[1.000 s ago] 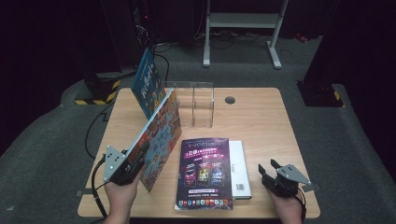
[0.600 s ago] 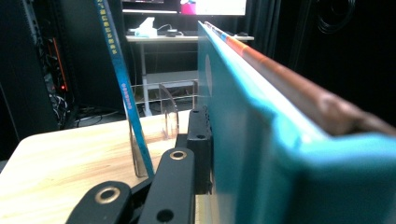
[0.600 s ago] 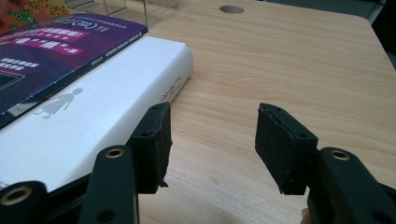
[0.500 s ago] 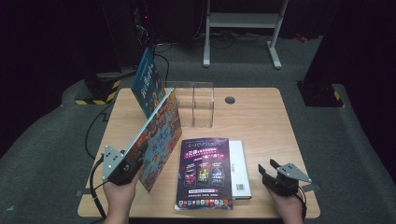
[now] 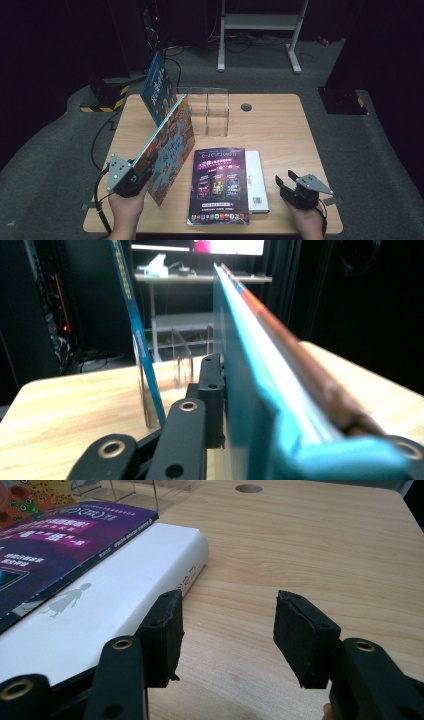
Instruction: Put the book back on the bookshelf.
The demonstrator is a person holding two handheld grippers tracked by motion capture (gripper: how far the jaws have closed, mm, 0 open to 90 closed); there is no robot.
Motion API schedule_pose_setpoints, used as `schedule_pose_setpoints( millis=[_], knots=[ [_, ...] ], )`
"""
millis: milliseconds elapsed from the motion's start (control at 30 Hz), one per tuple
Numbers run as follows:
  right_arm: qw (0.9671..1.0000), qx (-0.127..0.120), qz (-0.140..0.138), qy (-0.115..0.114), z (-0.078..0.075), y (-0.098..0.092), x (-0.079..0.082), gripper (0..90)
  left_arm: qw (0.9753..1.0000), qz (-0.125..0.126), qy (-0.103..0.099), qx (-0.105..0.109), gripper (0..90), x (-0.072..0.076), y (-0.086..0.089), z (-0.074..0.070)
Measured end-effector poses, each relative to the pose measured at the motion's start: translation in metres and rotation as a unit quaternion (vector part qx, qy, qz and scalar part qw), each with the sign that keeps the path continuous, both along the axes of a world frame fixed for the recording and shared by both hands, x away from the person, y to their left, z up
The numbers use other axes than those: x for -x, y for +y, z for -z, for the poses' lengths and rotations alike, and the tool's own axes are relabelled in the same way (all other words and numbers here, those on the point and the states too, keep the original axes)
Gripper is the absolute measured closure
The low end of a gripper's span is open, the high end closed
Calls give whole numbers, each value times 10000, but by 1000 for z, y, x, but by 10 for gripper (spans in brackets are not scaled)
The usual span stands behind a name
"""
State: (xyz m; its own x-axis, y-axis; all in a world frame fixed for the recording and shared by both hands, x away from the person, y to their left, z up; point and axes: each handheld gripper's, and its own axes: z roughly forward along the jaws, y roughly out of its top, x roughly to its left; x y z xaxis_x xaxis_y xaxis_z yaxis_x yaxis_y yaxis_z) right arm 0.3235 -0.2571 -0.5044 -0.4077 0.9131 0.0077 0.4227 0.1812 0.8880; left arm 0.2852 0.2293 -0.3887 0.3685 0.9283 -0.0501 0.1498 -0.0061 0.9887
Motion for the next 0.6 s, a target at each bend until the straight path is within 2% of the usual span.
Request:
schedule_pose_setpoints(
  millis=[133,233,367,600],
  knots=[
    [10000,-24,37,79,2,-2,-1,456,10000,-7,-35,-30,765,-2,-1,-3],
    [10000,-41,27,65,2,-1,-1,455,10000,-58,38,-28,756,-4,-3,-6],
    [10000,-28,13,67,1,-1,-1,455,9995,-152,42,-290,783,-4,-7,-9],
    [10000,-38,8,41,1,-1,-1,455,9996,-121,92,-242,798,-4,-8,-10]
  ],
)
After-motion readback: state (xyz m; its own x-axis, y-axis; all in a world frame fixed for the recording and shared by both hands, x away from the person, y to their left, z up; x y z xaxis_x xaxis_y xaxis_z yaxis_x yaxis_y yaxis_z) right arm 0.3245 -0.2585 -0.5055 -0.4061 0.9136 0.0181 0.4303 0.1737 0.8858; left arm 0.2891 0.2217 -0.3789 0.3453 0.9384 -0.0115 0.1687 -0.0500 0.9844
